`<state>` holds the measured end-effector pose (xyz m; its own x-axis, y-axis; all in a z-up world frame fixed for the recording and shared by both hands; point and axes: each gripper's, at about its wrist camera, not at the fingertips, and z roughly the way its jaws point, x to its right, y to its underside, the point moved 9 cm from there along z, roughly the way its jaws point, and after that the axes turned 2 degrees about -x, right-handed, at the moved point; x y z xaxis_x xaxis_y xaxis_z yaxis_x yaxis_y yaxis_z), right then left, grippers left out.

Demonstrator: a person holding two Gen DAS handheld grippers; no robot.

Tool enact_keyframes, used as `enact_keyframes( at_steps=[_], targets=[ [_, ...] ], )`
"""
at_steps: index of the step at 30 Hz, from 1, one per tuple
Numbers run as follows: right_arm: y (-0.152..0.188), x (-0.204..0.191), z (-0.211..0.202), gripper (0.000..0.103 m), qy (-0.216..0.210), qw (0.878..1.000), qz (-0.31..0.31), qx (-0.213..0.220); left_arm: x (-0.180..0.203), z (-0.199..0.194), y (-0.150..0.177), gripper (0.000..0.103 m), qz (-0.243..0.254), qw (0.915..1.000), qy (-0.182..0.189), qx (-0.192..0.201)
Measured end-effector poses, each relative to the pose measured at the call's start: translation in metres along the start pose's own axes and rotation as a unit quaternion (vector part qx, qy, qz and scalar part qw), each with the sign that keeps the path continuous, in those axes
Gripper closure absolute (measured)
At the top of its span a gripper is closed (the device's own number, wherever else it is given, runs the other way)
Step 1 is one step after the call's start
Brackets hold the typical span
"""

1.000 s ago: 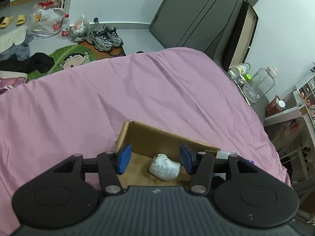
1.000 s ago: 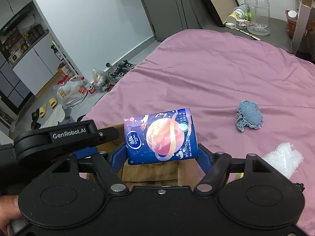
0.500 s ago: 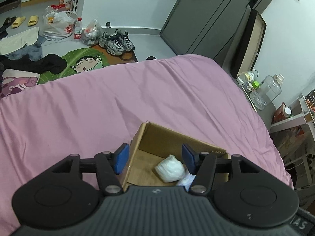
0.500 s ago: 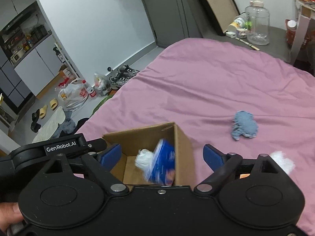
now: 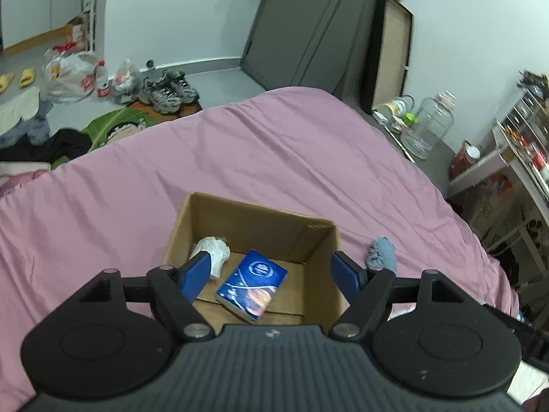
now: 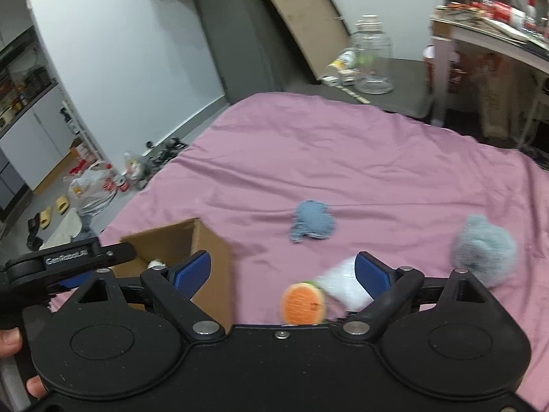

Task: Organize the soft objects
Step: 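Grasp the hamburger plush with the left tool while the right tool grasps the black patch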

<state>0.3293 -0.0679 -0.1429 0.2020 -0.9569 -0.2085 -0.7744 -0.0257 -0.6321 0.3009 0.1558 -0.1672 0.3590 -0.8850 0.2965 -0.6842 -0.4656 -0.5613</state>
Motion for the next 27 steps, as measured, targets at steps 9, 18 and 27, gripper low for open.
enact_keyframes(
  at_steps=[9, 18, 27],
  targets=[
    [0.013, 0.045, -0.02, 0.011, 0.009, 1.0, 0.017, 0.0, 0.05, -0.013, 0.019, 0.027, 0.06, 0.9981, 0.012, 0.0],
    [0.036, 0.076, -0.009, 0.011, -0.006, 0.999, 0.048, -0.017, 0.096, -0.016, 0.041, 0.028, 0.118, 0.9927, 0.024, 0.003],
    [0.061, 0.097, 0.02, 0.017, -0.027, 0.996, 0.076, -0.042, 0.123, 0.001, 0.06, 0.031, 0.136, 0.99, 0.037, -0.015]
  ],
)
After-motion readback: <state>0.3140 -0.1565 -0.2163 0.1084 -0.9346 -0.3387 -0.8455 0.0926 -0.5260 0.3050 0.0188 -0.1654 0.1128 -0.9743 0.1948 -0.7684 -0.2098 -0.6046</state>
